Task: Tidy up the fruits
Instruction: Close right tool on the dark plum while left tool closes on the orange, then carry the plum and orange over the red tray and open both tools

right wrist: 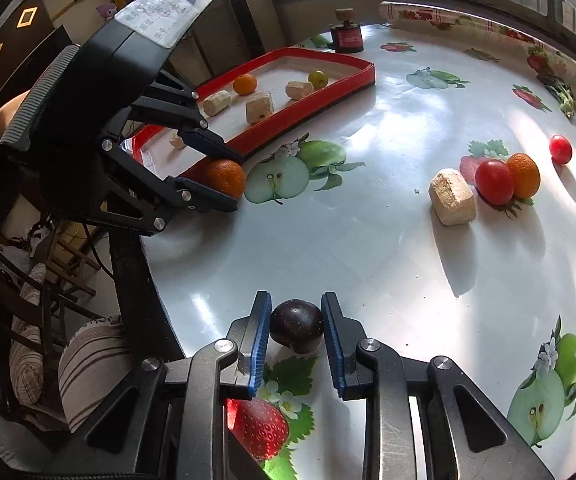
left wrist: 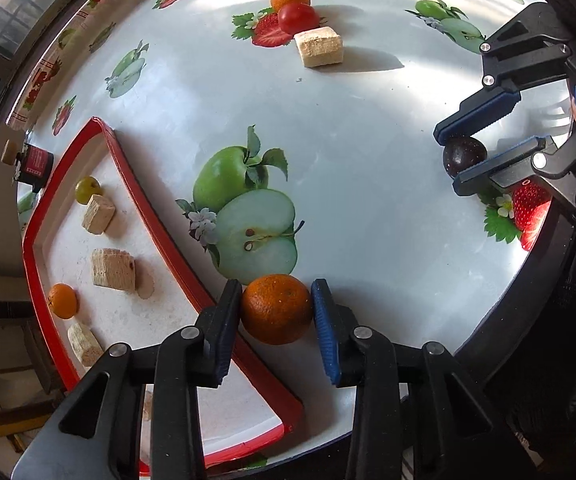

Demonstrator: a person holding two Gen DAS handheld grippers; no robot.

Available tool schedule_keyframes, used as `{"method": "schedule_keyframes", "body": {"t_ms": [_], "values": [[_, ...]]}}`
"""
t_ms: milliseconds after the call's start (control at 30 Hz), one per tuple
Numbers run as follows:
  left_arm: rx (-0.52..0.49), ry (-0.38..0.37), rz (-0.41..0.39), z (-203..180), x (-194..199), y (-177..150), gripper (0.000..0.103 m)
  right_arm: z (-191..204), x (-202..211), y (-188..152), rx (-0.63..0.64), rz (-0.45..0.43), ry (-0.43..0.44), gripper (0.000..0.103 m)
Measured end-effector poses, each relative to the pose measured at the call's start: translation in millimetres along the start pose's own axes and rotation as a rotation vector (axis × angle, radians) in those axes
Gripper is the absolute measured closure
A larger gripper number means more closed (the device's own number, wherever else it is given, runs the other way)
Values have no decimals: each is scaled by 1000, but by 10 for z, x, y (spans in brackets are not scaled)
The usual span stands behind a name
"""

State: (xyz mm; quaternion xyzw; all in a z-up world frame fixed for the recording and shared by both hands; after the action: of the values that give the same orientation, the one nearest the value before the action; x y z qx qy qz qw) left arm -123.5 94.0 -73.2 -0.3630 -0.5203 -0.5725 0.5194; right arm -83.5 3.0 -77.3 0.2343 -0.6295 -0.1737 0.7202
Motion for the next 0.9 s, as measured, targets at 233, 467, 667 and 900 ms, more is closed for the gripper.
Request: {"method": "schedule_keyframes", "body": {"t_ms": [233, 467, 667, 900], "values": [[192, -93, -119, 43, 281, -2, 70, -220, 190, -22, -68, -47, -28, 77], [429, -165, -224, 319, 420, -25, 70, -298, 307, 14, -97, -81, -41, 77], [560, -177, -258, 503, 453, -225, 70, -243, 310, 86, -83, -86, -37, 77], [667, -185, -314, 657, 560, -461, 70, -157, 269, 266, -62, -101, -33, 77]]}}
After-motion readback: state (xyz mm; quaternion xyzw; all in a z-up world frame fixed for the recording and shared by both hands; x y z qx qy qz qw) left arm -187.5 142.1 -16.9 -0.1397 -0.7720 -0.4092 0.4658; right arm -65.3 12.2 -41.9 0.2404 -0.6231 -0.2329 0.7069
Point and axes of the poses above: each gripper's, at about its wrist camera, not at the fingertips, and x roughly against the way its jaws point, z to its left, y to its top, the point moved 4 cm from there along -x, roughly the way its jaws point, and after that the axes turned 14 degrees about x, right-handed, at the moved point
